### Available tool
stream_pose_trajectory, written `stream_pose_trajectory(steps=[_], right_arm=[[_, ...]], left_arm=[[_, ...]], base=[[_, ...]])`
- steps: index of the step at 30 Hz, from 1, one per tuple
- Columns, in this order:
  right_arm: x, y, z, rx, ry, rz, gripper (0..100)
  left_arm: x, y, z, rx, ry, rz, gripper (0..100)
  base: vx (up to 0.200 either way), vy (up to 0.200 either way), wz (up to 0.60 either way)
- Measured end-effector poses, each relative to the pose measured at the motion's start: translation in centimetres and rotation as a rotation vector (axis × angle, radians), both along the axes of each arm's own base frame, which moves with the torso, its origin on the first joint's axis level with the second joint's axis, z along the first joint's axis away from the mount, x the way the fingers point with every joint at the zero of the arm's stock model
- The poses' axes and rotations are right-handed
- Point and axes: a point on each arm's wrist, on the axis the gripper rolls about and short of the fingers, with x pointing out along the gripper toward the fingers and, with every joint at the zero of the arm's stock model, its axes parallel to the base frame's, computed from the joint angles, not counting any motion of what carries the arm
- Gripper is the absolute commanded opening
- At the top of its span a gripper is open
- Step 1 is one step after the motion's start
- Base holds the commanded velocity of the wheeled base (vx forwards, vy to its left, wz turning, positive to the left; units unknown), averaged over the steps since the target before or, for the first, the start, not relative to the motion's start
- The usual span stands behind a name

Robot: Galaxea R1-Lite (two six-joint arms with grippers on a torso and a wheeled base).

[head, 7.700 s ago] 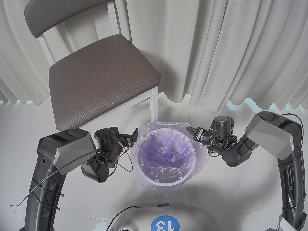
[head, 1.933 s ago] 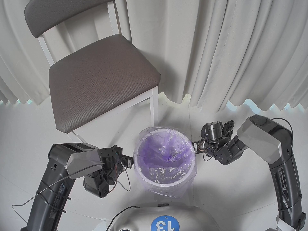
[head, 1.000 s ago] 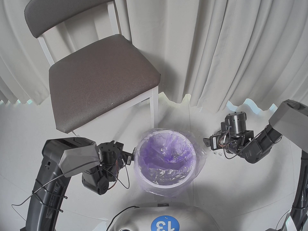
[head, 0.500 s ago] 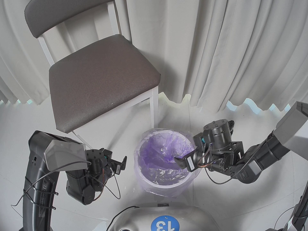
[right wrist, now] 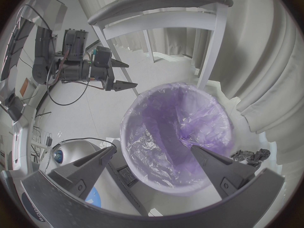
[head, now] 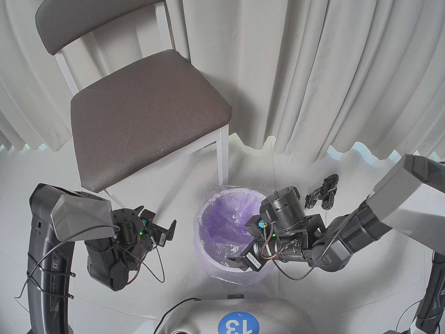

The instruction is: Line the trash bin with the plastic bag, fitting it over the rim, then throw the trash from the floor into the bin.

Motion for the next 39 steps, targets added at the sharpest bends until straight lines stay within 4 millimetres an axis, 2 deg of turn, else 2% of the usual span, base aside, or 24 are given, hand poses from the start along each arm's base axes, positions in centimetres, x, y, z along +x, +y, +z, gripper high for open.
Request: stream_pose_trajectory(steps=[6, 11, 12, 19, 26, 33, 39], right_arm=[[1.8, 0.8, -2.2, -0.009, 0.016, -0.016, 100], [3.3, 0.9, -3.3, -0.005, 0.018, -0.043, 100], [3.4, 0.9, -3.5, -0.006, 0.021, -0.046, 0], [4.1, 1.0, -4.1, -0.004, 0.022, -0.057, 0], [3.6, 1.0, -4.2, -0.011, 0.032, -0.052, 0], [2.2, 1.1, -3.7, -0.019, 0.034, -0.035, 0], [0.1, 1.9, -3.6, -0.027, 0.057, 0.003, 0]], left_arm=[[0.0, 0.1, 0.1, -0.001, 0.000, 0.001, 100], [0.1, 0.1, -0.1, -0.001, 0.001, 0.001, 100], [0.1, 0.1, -0.2, 0.000, 0.002, 0.000, 100], [0.3, 0.1, -0.4, -0.001, 0.001, 0.002, 100], [0.5, 0.1, -0.7, 0.002, 0.002, 0.004, 100], [0.8, 0.0, -1.0, 0.003, 0.002, 0.005, 100], [0.8, -0.1, -1.3, 0.004, 0.006, 0.003, 100]], base=[[0.000, 0.000, 0.00], [0.000, 0.000, 0.00], [0.000, 0.000, 0.00], [0.000, 0.000, 0.00], [0.000, 0.000, 0.00], [0.000, 0.000, 0.00], [0.000, 0.000, 0.00]])
